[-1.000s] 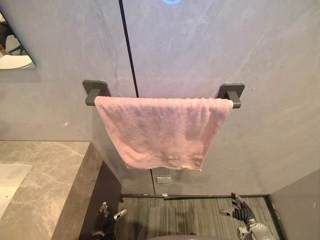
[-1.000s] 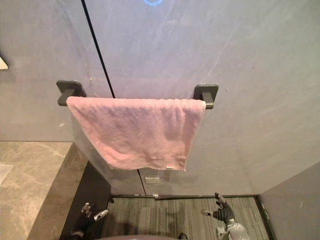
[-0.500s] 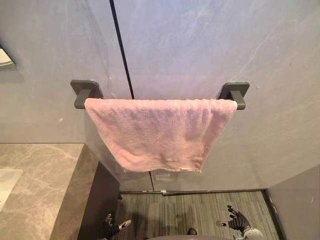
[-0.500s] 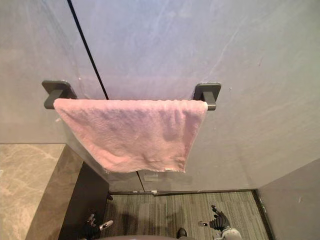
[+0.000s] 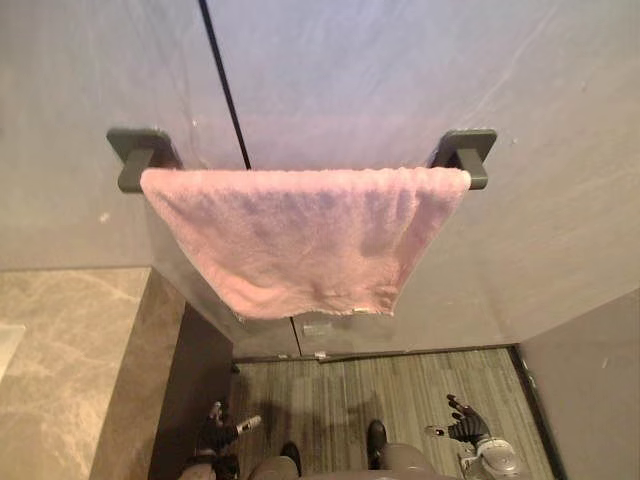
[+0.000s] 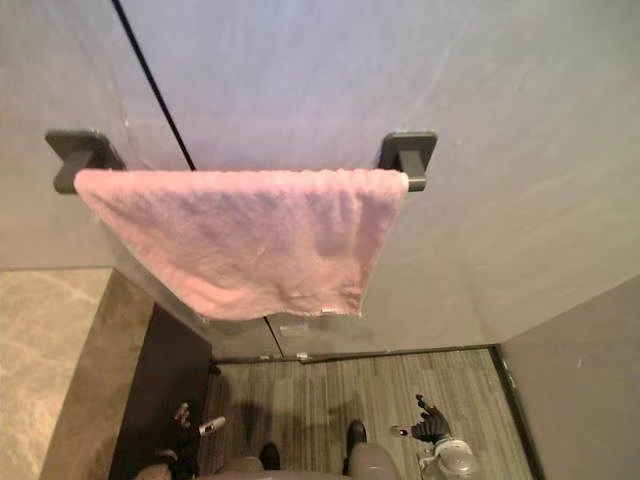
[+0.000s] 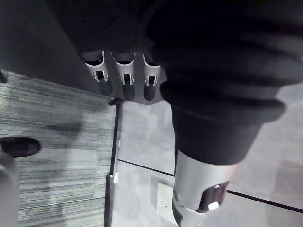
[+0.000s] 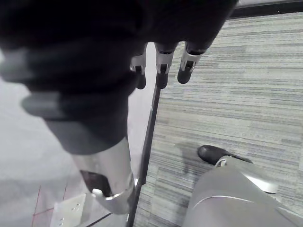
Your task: Organize washtable
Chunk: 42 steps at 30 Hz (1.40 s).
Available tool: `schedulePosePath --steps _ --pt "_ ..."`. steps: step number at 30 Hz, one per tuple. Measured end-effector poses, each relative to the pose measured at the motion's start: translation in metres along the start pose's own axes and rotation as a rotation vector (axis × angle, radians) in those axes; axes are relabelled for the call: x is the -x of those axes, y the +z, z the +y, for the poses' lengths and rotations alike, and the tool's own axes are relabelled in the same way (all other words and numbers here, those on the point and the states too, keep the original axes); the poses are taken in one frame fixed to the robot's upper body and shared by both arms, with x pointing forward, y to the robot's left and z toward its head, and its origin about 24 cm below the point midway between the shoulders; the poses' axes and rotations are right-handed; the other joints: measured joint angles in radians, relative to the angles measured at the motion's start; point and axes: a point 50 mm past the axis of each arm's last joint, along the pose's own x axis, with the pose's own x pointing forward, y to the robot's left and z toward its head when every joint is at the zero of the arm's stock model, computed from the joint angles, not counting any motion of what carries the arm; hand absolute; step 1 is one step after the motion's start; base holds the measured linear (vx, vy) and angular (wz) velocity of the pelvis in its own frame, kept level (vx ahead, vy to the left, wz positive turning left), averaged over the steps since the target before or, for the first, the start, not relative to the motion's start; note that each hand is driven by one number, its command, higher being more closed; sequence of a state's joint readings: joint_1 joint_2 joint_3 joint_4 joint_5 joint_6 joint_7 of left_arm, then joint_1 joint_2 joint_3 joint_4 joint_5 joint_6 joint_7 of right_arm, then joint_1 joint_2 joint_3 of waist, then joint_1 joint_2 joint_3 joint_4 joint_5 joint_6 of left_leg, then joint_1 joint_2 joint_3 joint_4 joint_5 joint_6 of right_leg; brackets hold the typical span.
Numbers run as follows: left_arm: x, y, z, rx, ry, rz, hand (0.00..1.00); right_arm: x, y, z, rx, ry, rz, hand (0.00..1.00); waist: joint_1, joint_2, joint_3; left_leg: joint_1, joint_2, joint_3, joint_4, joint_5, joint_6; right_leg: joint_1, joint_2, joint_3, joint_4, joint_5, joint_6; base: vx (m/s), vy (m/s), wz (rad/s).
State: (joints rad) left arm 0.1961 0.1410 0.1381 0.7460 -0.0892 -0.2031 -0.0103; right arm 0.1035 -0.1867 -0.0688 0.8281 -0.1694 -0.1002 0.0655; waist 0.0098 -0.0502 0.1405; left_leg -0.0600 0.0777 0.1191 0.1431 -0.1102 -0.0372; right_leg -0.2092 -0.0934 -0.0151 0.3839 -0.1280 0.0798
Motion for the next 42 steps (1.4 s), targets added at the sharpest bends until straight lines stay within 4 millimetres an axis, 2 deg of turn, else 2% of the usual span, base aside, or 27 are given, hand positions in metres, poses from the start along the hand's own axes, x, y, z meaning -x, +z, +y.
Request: schedulePosePath --steps 2,4,5,6,7,8,9,10,11,12,13,14,16,17,19,20,21,23,24,25,28,31,34,37,40,41,42 --pt "-0.002 0.008 0.0 0.001 0.001 -0.032 0.0 0.001 -0.002 0.006 -0.013 0.01 0.003 0.0 0.001 -0.008 0.0 -0.036 -0.011 -0.053 0.058 0.0 0.0 0.014 -0.025 0.025 0.2 -0.088 0.048 -0.01 -0.111 1.0" --pt "-0.002 0.013 0.0 0.012 0.003 -0.054 0.0 -0.001 0.007 0.007 -0.008 0.017 -0.033 0.0 0.011 -0.032 -0.012 -0.108 -0.022 -0.1 0.126 0.002 -0.004 0.054 -0.05 0.074 0.267 -0.156 0.096 -0.05 -0.252 1.1" --pt "-0.002 0.012 0.0 0.014 0.005 -0.05 0.0 -0.004 0.015 0.007 -0.012 0.016 -0.054 0.0 0.018 -0.036 -0.013 -0.135 -0.023 -0.112 0.147 0.007 -0.011 0.062 -0.048 0.088 0.251 -0.183 0.103 -0.2 -0.374 0.74" --pt "-0.001 0.01 -0.001 0.03 0.009 -0.044 0.0 -0.009 0.029 0.002 -0.011 0.007 -0.092 0.0 0.037 -0.044 -0.01 -0.16 -0.018 -0.121 0.152 0.031 -0.049 0.068 -0.037 0.077 0.199 -0.212 0.068 -0.15 -0.222 0.32" --pt "-0.001 0.009 -0.006 0.045 0.001 -0.042 0.0 -0.01 0.034 -0.001 -0.007 0.002 -0.104 0.0 0.05 -0.028 -0.009 -0.163 -0.007 -0.12 0.144 0.036 -0.057 0.074 -0.024 0.071 0.173 -0.218 0.057 -0.22 -0.252 0.12" --pt "0.001 0.005 -0.014 0.083 -0.008 -0.03 0.0 -0.012 0.043 -0.005 -0.006 -0.008 -0.13 0.0 0.068 -0.001 -0.007 -0.175 0.012 -0.121 0.127 0.05 -0.069 0.093 -0.004 0.063 0.119 -0.229 0.036 -0.2 -0.179 0.07" --pt "0.005 -0.002 -0.019 0.113 -0.008 -0.011 0.0 -0.014 0.051 -0.007 0.008 -0.01 -0.155 0.0 0.074 0.011 -0.001 -0.188 0.024 -0.137 0.099 0.086 -0.082 0.104 0.008 0.044 0.067 -0.247 -0.004 -0.32 -0.276 0.41" --pt "0.005 -0.001 -0.029 0.142 -0.02 -0.014 0.0 -0.014 0.059 -0.011 0.005 -0.023 -0.184 0.0 0.068 0.057 0.02 -0.192 0.049 -0.169 0.057 0.142 -0.096 0.107 0.04 0.002 0.05 -0.227 -0.042 -0.29 -0.238 0.61" --pt "0.005 0.0 -0.031 0.155 -0.021 -0.019 0.0 -0.014 0.059 -0.011 0.0 -0.028 -0.188 0.0 0.061 0.07 0.028 -0.194 0.06 -0.183 0.037 0.165 -0.103 0.108 0.055 -0.017 0.045 -0.221 -0.053 -0.3 -0.24 0.79" --pt "0.006 0.002 -0.034 0.168 -0.027 -0.025 0.0 -0.015 0.062 -0.012 -0.004 -0.035 -0.194 0.0 0.061 0.089 0.044 -0.193 0.081 -0.199 -0.001 0.224 -0.117 0.115 0.081 -0.055 0.036 -0.202 -0.077 -0.36 -0.268 0.99" --pt "0.006 0.001 -0.036 0.193 -0.033 -0.023 0.0 -0.014 0.059 -0.013 -0.01 -0.04 -0.188 0.0 0.058 0.092 0.049 -0.177 0.079 -0.198 -0.13 0.38 -0.132 0.116 0.088 -0.114 0.007 -0.176 -0.106 -0.3 -0.223 1.05" --pt "0.006 0.002 -0.038 0.197 -0.037 -0.025 0.0 -0.014 0.059 -0.015 -0.014 -0.047 -0.187 0.0 0.053 0.088 0.055 -0.177 0.079 -0.189 -0.151 0.408 -0.137 0.113 0.081 -0.141 -0.004 -0.168 -0.119 -0.32 -0.191 1.08" --pt "0.006 0.009 -0.041 0.195 -0.053 -0.053 0.0 -0.013 0.056 -0.018 -0.045 -0.075 -0.18 0.0 0.052 0.06 0.074 -0.224 0.042 -0.116 0.068 0.273 -0.089 0.101 0.046 -0.194 -0.015 -0.152 -0.149 -0.32 -0.16 0.94" --pt "0.008 0.009 -0.042 0.19 -0.063 -0.06 0.0 -0.009 0.05 -0.023 -0.061 -0.099 -0.169 0.0 0.047 0.047 0.076 -0.228 0.025 -0.038 0.237 0.163 -0.045 0.106 0.017 -0.24 -0.049 -0.119 -0.152 -0.27 -0.131 1.05" --pt "0.009 0.009 -0.043 0.188 -0.07 -0.062 0.0 -0.006 0.045 -0.026 -0.071 -0.114 -0.166 0.0 0.029 0.056 0.071 -0.174 0.03 0.037 0.314 0.074 -0.042 0.128 0.0 -0.296 -0.093 -0.087 -0.154 -0.17 -0.046 1.04" --pt "0.01 0.009 -0.043 0.187 -0.073 -0.062 0.0 -0.005 0.04 -0.029 -0.081 -0.125 -0.151 0.0 0.012 0.062 0.067 -0.093 0.042 0.086 0.323 0.018 -0.051 0.139 -0.011 -0.346 -0.114 -0.066 -0.154 -0.14 0.012 1.21" --pt "0.01 0.009 -0.044 0.185 -0.079 -0.061 0.0 -0.004 0.037 -0.032 -0.092 -0.137 -0.143 0.0 -0.006 0.083 0.055 -0.009 0.057 0.116 0.271 0.0 -0.061 0.143 -0.016 -0.391 -0.117 -0.057 -0.153 -0.14 0.063 1.37" --pt "0.007 0.015 -0.048 0.181 -0.103 -0.078 0.0 -0.003 0.037 -0.037 -0.11 -0.159 -0.144 0.0 -0.029 0.115 0.035 0.117 0.06 0.133 0.079 0.016 -0.085 0.144 -0.014 -0.456 -0.13 -0.044 -0.141 -0.12 0.095 1.29" --pt "0.004 0.021 -0.053 0.173 -0.128 -0.098 0.0 -0.003 0.037 -0.041 -0.13 -0.18 -0.142 0.0 -0.053 0.157 0.009 0.189 0.058 0.111 -0.119 0.059 -0.118 0.144 -0.001 -0.519 -0.153 -0.023 -0.13 -0.14 0.13 1.19" --pt "0.003 0.024 -0.054 0.161 -0.136 -0.105 0.0 -0.004 0.039 -0.041 -0.133 -0.18 -0.146 0.0 -0.055 0.16 0.006 0.194 0.062 0.105 -0.157 0.059 -0.117 0.146 0.008 -0.538 -0.17 -0.007 -0.127 -0.22 0.197 1.07" --pt "0.001 0.024 -0.049 0.135 -0.131 -0.097 0.0 -0.008 0.046 -0.029 -0.16 -0.153 -0.162 0.0 -0.047 0.146 0.008 0.187 0.061 0.08 -0.161 0.038 -0.082 0.19 0.024 -0.571 -0.264 0.069 -0.115 -0.19 0.135 0.34" --pt "0.008 0.007 -0.039 0.125 -0.105 -0.038 0.0 -0.009 0.046 -0.02 -0.172 -0.131 -0.158 0.0 -0.045 0.136 0.003 0.176 0.042 0.092 -0.138 0.027 -0.054 0.227 0.023 -0.556 -0.356 0.142 -0.099 -0.22 0.141 -0.07" --pt "0.013 -0.01 -0.034 0.12 -0.086 0.027 0.0 -0.007 0.04 -0.018 -0.168 -0.125 -0.139 0.0 -0.046 0.137 0.002 0.168 0.024 0.106 -0.133 0.025 -0.047 0.234 0.021 -0.534 -0.413 0.191 -0.093 -0.16 0.088 -0.24" --pt "0.015 -0.016 -0.028 0.114 -0.064 0.052 0.0 -0.006 0.034 -0.015 -0.16 -0.114 -0.115 0.0 -0.046 0.133 0.003 0.148 0.018 0.094 -0.125 0.031 -0.045 0.237 0.019 -0.558 -0.44 0.211 -0.094 -0.1 0.009 0.07" --pt "0.012 -0.01 -0.028 0.117 -0.062 0.033 0.0 -0.004 0.026 -0.014 -0.155 -0.111 -0.09 0.0 -0.045 0.123 0.01 0.074 0.011 0.046 -0.07 0.034 -0.045 0.219 0.0 -0.633 -0.422 0.207 -0.098 -0.08 0.008 0.74" --pt "0.01 -0.007 -0.03 0.12 -0.067 0.021 0.0 -0.005 0.023 -0.017 -0.149 -0.117 -0.075 0.0 -0.046 0.124 0.01 0.012 0.023 0.049 -0.026 0.034 -0.042 0.2 -0.024 -0.691 -0.397 0.201 -0.103 -0.12 0.043 1.45" --pt "0.009 -0.003 -0.031 0.123 -0.07 0.009 0.0 -0.004 0.016 -0.02 -0.142 -0.127 -0.047 0.0 -0.046 0.126 0.01 -0.031 0.059 0.113 0.021 0.029 -0.04 0.191 -0.049 -0.751 -0.372 0.191 -0.108 -0.08 0.046 1.55"
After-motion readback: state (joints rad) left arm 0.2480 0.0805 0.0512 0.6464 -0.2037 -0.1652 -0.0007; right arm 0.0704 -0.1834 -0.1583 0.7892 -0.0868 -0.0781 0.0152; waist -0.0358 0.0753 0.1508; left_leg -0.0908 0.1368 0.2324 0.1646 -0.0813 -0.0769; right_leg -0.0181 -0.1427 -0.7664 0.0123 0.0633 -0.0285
